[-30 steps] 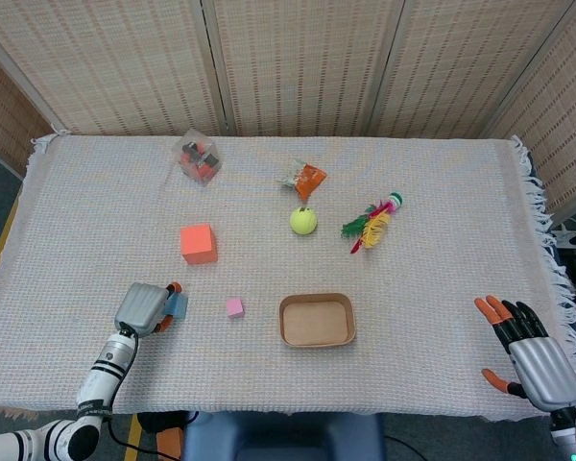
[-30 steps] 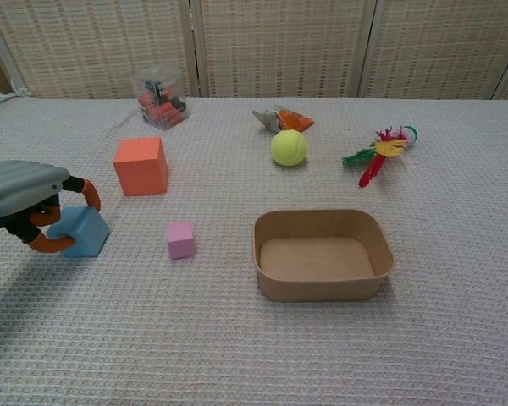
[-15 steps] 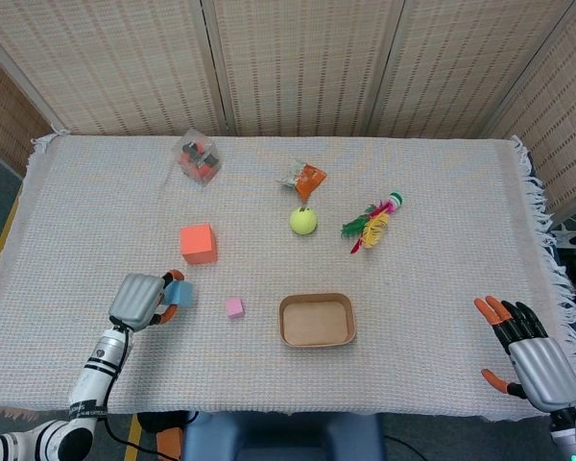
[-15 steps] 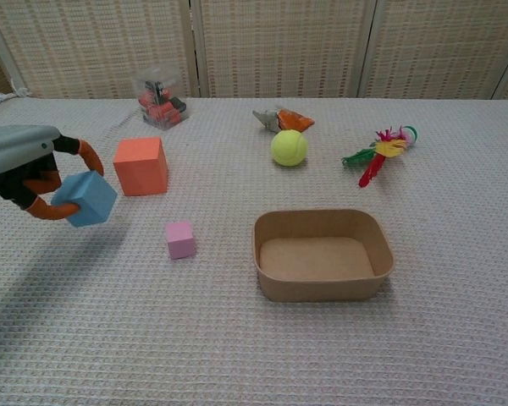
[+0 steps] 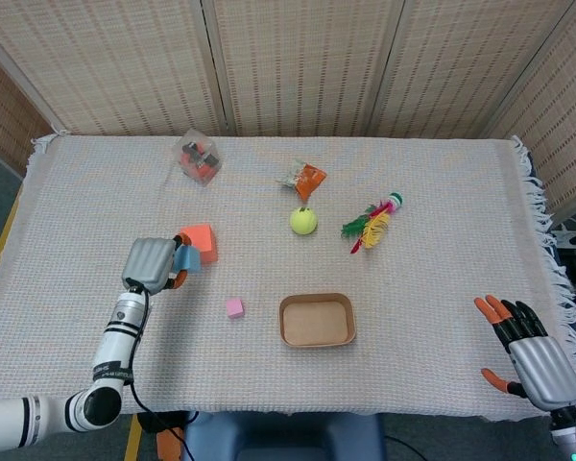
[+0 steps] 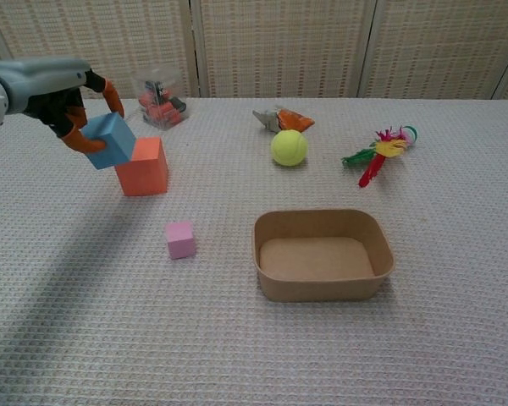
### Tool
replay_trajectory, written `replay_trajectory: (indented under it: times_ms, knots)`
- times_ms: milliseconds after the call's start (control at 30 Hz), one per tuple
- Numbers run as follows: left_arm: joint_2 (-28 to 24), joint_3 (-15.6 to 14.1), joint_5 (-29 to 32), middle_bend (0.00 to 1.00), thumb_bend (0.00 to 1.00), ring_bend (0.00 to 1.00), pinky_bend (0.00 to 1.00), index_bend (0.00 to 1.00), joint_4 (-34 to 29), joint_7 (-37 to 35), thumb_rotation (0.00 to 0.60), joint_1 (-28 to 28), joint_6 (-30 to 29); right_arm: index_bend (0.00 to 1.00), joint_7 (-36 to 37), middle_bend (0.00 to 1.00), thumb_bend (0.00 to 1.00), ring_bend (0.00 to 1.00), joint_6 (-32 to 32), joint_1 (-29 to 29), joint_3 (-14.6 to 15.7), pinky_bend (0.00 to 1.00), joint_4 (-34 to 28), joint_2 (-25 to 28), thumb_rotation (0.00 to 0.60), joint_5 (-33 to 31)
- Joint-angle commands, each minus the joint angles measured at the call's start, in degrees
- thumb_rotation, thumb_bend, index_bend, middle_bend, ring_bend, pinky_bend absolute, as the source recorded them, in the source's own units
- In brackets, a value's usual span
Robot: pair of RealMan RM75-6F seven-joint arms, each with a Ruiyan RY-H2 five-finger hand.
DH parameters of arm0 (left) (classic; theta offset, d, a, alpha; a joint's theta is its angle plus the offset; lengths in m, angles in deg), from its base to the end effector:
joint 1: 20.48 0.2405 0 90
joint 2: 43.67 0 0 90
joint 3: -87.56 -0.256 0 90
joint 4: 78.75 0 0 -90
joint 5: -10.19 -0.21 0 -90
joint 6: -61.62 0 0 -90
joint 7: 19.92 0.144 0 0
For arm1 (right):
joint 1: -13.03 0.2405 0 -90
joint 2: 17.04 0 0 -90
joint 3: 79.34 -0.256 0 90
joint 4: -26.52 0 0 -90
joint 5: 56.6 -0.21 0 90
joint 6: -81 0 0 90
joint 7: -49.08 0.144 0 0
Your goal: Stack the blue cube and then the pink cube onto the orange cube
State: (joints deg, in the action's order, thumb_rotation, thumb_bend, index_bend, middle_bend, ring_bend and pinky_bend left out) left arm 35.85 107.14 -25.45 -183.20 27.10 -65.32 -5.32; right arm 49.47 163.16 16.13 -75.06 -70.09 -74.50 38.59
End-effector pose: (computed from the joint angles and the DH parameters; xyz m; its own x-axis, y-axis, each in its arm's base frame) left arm -0.1175 0.3541 0.0555 0.4872 0.2005 0.8499 0.8732 -0.1203 -0.4722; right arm -0.3028 -0.1413 0.1576 0.4419 -0.1859 0.8776 -0.8964 -0.1289 0.4241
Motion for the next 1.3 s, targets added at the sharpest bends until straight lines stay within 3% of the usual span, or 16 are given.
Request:
replay_trajectory:
  times_ms: [33, 200, 533, 1133, 1300]
  knots:
    - [2.7, 2.7, 6.6, 1.0, 0.33, 1.0, 1.0, 0.58, 2.5, 4.8, 0.6, -5.4, -1.3, 0.0, 0.4, 0.0, 0.1, 0.0, 0.1, -0.1, -0.1, 0.0, 0.0, 0.2, 0.6, -0.2]
    - [4.3, 3.2, 12.3, 1.0, 0.33, 1.0, 1.0, 0.57, 6.6, 7.9, 0.6, -9.9, -0.6, 0.0, 1.3, 0.0, 0.1, 0.0, 0.5, -0.2, -0.3, 0.0, 0.1, 0.5, 0.6, -0.5]
    - [8.9, 0.4, 12.7, 1.0, 0.33, 1.0, 1.0, 0.57, 15.5, 9.5, 0.6, -14.4, -0.2, 0.0, 2.8, 0.0, 0.1, 0.0, 1.2, -0.4, -0.4, 0.0, 0.3, 1.2, 0.6, -0.6]
    - [9.9, -1.9, 13.9, 1.0, 0.34, 1.0, 1.0, 0.57, 20.9, 8.8, 0.6, -15.7, 1.6, 0.0, 2.9, 0.0, 0.1, 0.0, 0.8, -0.4, -0.7, 0.0, 0.1, 1.4, 0.6, -1.3]
    - [9.9, -2.1, 14.0, 1.0, 0.34, 1.0, 1.0, 0.52, 22.0, 7.8, 0.6, -15.5, 2.3, 0.0, 2.7, 0.0, 0.1, 0.0, 0.6, -0.3, -0.9, 0.0, 0.1, 1.4, 0.6, -1.7]
